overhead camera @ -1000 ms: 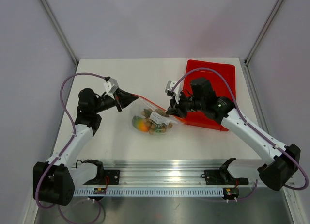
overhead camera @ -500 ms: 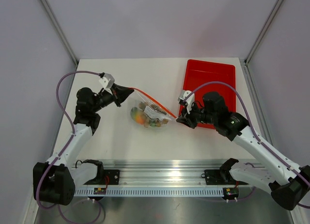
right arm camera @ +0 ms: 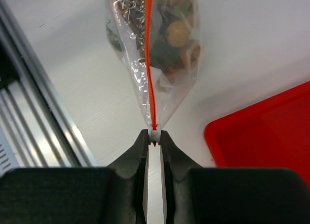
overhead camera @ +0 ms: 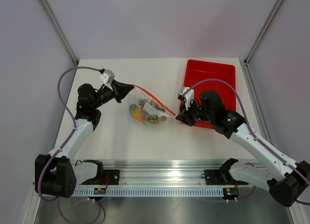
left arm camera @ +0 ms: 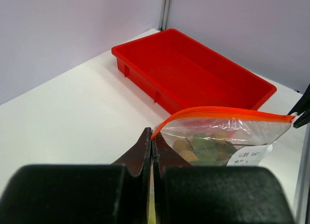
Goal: Place the food in the zip-top bag and seal the zipper
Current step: Place the zipper food storage bag at the center of the board.
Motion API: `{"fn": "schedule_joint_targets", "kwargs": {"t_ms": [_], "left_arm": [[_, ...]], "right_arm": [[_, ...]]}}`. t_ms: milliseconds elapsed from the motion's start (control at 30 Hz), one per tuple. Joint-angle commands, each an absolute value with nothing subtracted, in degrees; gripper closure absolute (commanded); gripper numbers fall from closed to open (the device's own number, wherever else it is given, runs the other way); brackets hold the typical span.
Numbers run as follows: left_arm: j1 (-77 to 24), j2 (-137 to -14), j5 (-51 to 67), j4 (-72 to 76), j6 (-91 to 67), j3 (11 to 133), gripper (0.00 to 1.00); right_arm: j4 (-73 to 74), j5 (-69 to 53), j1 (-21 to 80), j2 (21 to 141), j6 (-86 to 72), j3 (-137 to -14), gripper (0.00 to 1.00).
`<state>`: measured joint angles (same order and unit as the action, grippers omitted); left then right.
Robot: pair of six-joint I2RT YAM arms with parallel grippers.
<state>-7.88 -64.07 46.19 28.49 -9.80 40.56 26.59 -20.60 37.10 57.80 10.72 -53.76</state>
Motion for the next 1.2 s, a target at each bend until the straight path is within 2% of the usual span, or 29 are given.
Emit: {"fn": "schedule_joint_targets", "kwargs": {"t_ms": [0, 167, 233, 333, 367, 400, 433, 467, 500, 567, 733, 833, 867, 933, 1033, 1167], "left_arm": [[-7.0, -68.5, 44.9, 35.2, -11.2, 47.9, 1.00], [-6.9, -77.7, 46.3, 38.2, -12.0, 55.5, 1.00], [-6.5, -81.5, 47.6, 35.3, -10.5, 62.1, 0.94], [-4.9, -84.3, 48.3, 31.3, -11.4, 70.7, 0.63], [-4.1, -84.9, 47.6, 31.4, -12.4, 71.7, 0.45], [-3.9, -84.7, 47.0, 31.8, -13.5, 72.0, 0.38], [-3.6, -84.3, 46.3, 33.1, -15.9, 71.3, 0.15], [-3.4, -82.8, 44.8, 33.8, -16.7, 70.5, 0.09], [-3.4, -81.8, 44.0, 34.3, -17.0, 69.1, 0.01], [-3.4, -79.4, 42.5, 34.9, -17.4, 64.9, 0.01], [-3.6, -69.4, 33.9, 25.2, -16.1, 59.6, 0.01], [-4.2, -64.5, 30.2, 15.1, -15.6, 59.2, 0.01], [-4.7, -63.6, 28.5, 12.2, -15.7, 59.2, 0.01], [-4.9, -60.9, 27.3, 4.5, -15.7, 58.9, 0.01], [-5.1, -57.1, 23.5, -3.8, -15.7, 57.1, 0.01], [-5.3, -52.0, 19.2, -11.1, -17.0, 53.8, 0.01]], "right_arm": [[21.4, -11.1, 36.7, 63.7, 9.0, -60.1, 1.00], [16.0, -6.6, 35.4, 76.5, 13.1, -70.5, 1.00], [15.7, -6.2, 35.3, 80.1, 15.6, -77.4, 1.00], [15.2, -9.7, 35.4, 85.1, 17.5, -84.6, 1.00], [15.1, -11.7, 35.7, 86.7, 17.8, -86.2, 1.00], [15.1, -14.8, 36.4, 87.4, 18.1, -86.3, 0.97], [15.1, -15.7, 37.0, 88.0, 18.5, -86.3, 0.93], [15.8, -16.5, 37.9, 89.3, 18.7, -85.4, 0.75], [16.5, -17.7, 40.3, 89.9, 19.2, -84.7, 0.67], [16.9, -17.4, 42.2, 90.9, 18.5, -81.5, 0.49], [12.8, -12.3, 42.7, 86.4, 9.9, -72.7, 0.38], [12.2, -3.3, 42.6, 81.2, 5.7, -69.5, 0.19], [13.3, -0.4, 42.6, 79.1, 4.8, -69.3, 0.17], [15.4, 9.4, 42.6, 77.2, 0.8, -69.5, 0.01], [19.6, 21.1, 42.5, 73.7, -5.2, -69.3, 0.01], [21.5, 27.7, 42.5, 65.9, -10.3, -65.0, 0.00]]}}
